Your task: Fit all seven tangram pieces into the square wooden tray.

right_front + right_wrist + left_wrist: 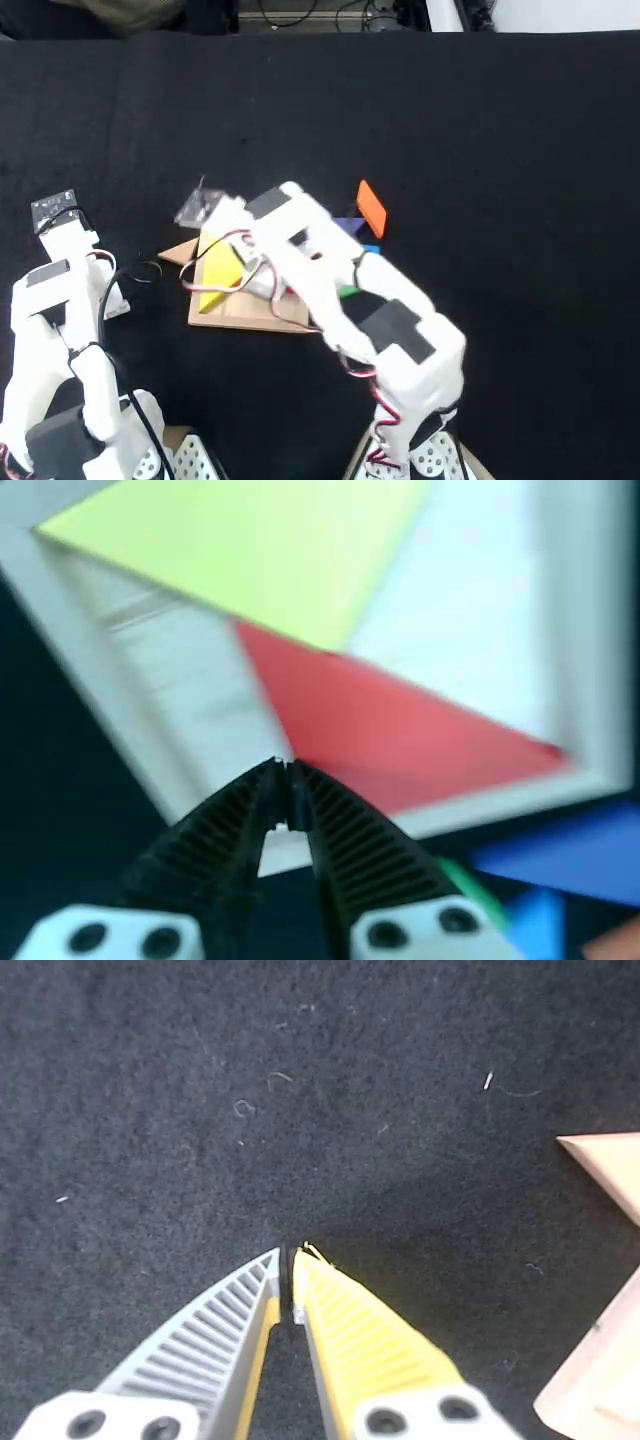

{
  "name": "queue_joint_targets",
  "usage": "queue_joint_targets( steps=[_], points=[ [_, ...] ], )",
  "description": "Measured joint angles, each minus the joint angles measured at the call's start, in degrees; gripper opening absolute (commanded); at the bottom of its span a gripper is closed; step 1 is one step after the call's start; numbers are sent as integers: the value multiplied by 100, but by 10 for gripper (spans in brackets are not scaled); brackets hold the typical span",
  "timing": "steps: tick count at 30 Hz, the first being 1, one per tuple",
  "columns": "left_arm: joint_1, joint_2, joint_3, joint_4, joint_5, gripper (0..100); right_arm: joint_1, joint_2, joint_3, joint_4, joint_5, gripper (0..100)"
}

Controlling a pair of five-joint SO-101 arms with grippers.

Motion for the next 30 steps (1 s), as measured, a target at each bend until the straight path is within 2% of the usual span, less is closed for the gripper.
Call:
queue_joint_targets(
  steps=[4, 8, 10, 15, 30],
  points=[
    [0, 0, 0, 0, 0, 30, 431, -369, 0, -123, -18, 105],
    [0, 0, 0, 0, 0, 30, 413, -580, 9, -97, -18, 244],
    [0, 0, 0, 0, 0, 30, 264, -659, 114, -35, 273, 248],
    [0, 0, 0, 0, 0, 30, -352, -686, 404, 141, 1829, 252],
    [0, 0, 0, 0, 0, 30, -387, -132, 281, 176, 2901, 252]
  ],
)
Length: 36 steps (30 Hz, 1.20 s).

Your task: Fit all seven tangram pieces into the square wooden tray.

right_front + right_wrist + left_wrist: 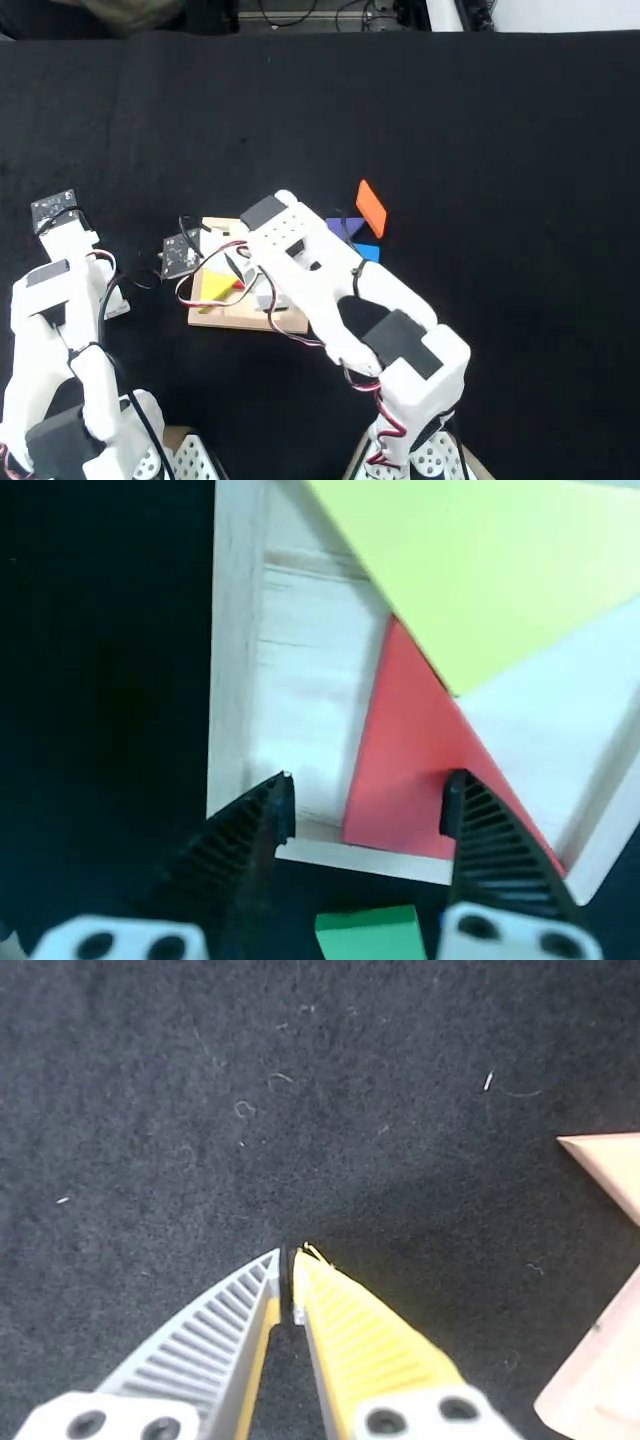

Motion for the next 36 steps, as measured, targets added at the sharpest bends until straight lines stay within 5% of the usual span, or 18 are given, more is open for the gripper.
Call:
queue_joint_targets(
  steps=[36],
  points=[
    [0, 0, 0, 0, 0, 30, 185, 527, -334, 114, 791, 251]
  ],
)
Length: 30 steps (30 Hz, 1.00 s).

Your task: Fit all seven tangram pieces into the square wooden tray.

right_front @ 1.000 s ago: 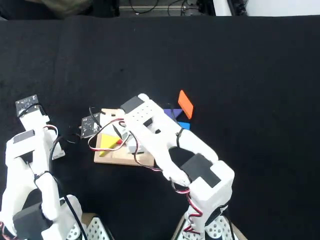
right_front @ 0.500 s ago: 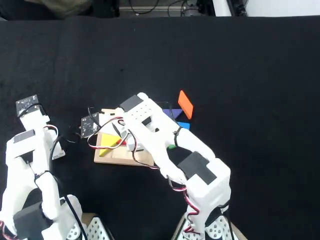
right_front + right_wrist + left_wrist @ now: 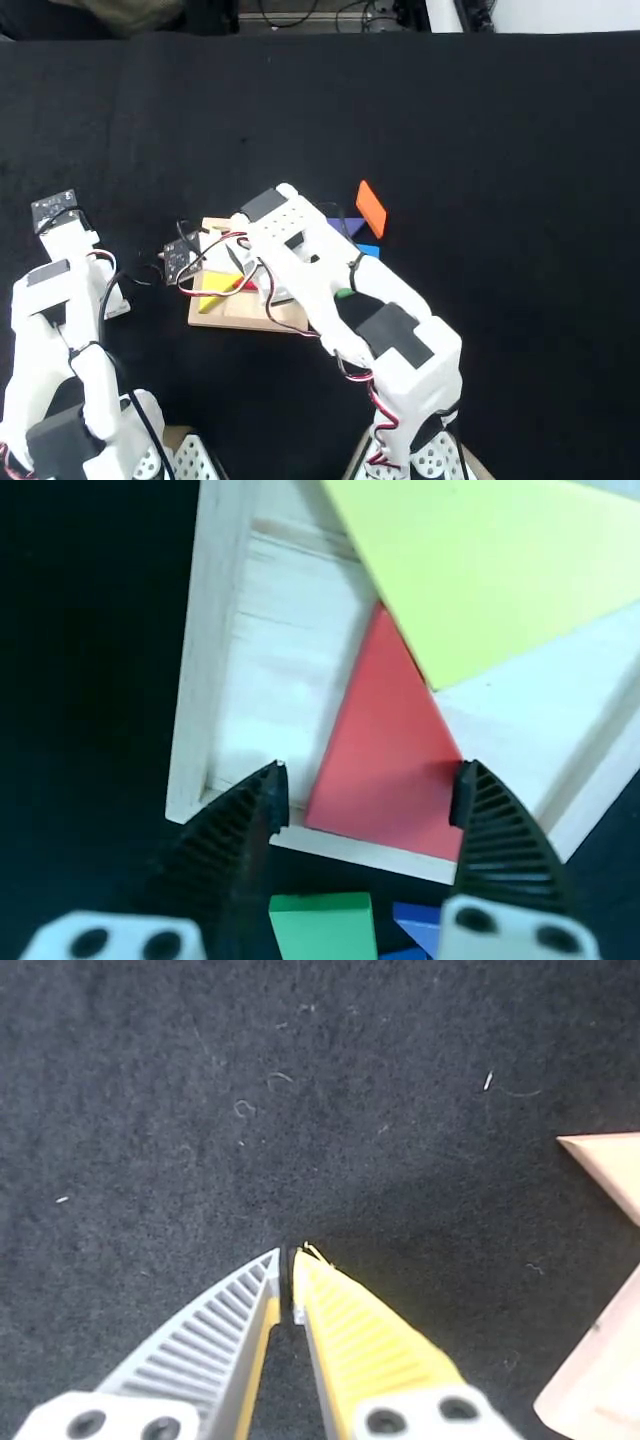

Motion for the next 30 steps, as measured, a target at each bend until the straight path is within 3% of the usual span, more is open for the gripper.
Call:
queue_joint_targets(
  steps=[9, 17, 30],
  points=[
    [-9, 0, 0, 0, 0, 30, -9, 466, -668, 651, 273, 251],
    [-1081, 0, 0, -167, 659, 30, -9, 1354, -1969, 1574, 273, 248],
    [-1653, -9, -26, -167, 1090, 30, -62, 1741, -2585, 1785, 281, 250]
  ],
)
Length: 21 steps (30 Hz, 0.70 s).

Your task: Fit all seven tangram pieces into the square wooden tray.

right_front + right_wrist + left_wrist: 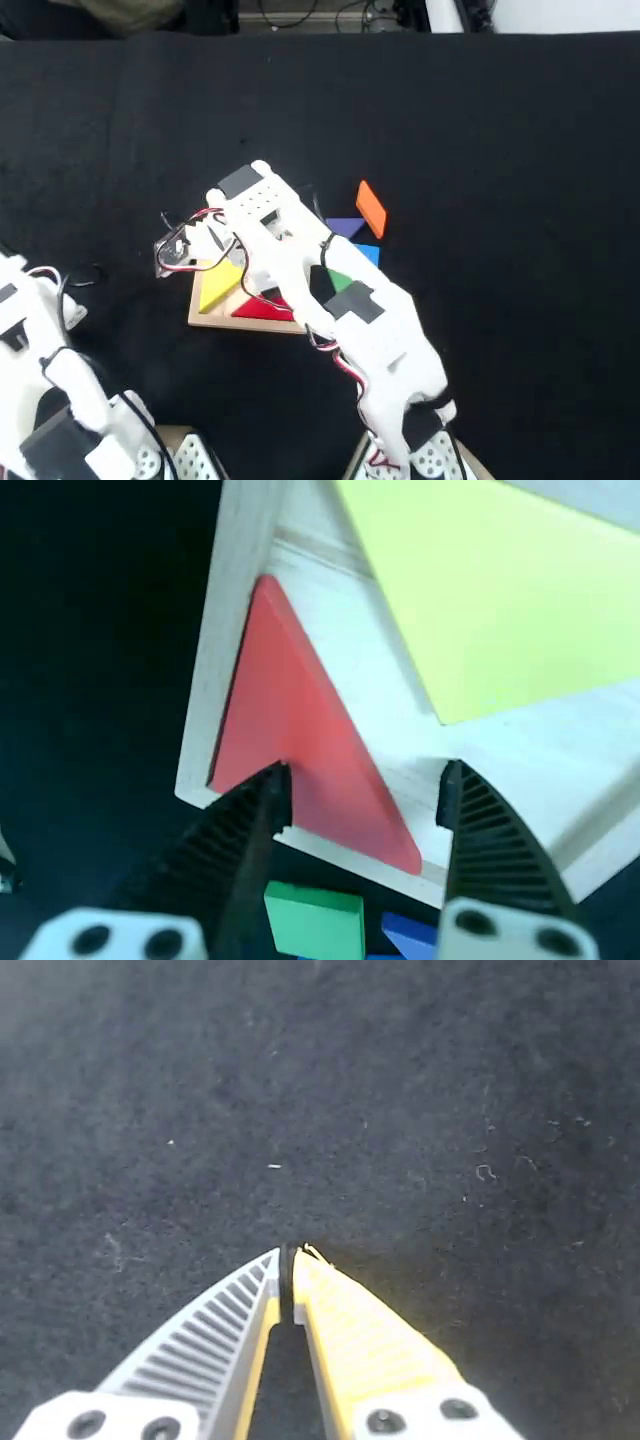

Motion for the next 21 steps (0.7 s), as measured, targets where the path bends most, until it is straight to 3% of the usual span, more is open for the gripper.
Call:
queue_joint_targets(
  steps=[9, 21],
  points=[
    [70, 0, 9, 0, 0, 30, -18, 0, -26, 695, 554, 212],
    [132, 0, 9, 0, 0, 30, -18, -668, 932, 721, 659, 196]
  ],
)
